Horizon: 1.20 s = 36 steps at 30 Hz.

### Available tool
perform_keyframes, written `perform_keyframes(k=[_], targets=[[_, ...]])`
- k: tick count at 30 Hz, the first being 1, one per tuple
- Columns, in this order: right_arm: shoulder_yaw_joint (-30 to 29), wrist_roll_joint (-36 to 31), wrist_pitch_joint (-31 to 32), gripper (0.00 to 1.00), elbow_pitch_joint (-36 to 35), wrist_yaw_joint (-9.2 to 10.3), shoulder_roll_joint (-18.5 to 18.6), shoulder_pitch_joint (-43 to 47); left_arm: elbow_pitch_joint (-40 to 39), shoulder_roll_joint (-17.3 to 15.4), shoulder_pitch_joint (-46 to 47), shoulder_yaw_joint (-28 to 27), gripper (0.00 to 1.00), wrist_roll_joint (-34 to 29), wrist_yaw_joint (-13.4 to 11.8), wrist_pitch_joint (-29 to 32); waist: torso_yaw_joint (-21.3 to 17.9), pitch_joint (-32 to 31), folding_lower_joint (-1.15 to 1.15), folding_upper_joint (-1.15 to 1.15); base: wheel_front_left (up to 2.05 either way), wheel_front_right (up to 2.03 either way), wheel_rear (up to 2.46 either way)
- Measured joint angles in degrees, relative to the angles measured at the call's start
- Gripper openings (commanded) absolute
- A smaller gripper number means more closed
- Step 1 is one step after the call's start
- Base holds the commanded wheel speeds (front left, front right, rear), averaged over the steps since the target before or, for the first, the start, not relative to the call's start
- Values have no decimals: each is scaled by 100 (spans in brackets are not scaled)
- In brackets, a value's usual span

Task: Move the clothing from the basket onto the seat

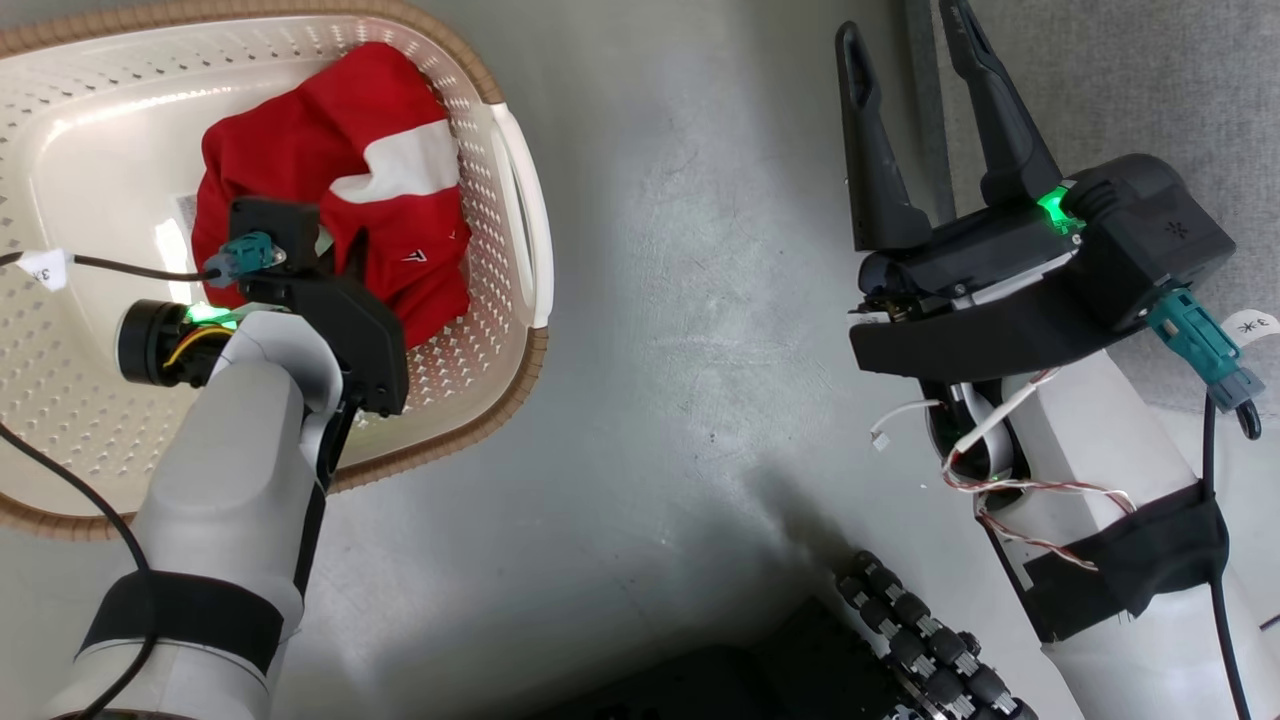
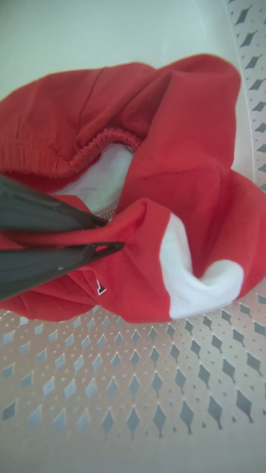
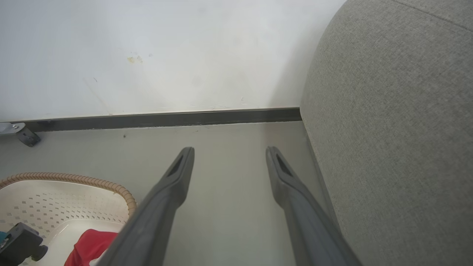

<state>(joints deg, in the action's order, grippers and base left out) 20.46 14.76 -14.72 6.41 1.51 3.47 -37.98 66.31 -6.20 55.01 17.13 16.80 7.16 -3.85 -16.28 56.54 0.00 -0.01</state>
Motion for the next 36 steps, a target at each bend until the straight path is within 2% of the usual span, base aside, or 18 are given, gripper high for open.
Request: perform_keyframes(k=[14,36], targets=[[-204,-25,0,100,231,-10,-2,-7,149,208,-141,3,0,31,40,-397,161,-421,0,0,0,0,0],[-356,-122,0,100,625,-202,4,34,359,324,-640,74,0,337,40,-786,557,-1522,0,0,0,0,0]])
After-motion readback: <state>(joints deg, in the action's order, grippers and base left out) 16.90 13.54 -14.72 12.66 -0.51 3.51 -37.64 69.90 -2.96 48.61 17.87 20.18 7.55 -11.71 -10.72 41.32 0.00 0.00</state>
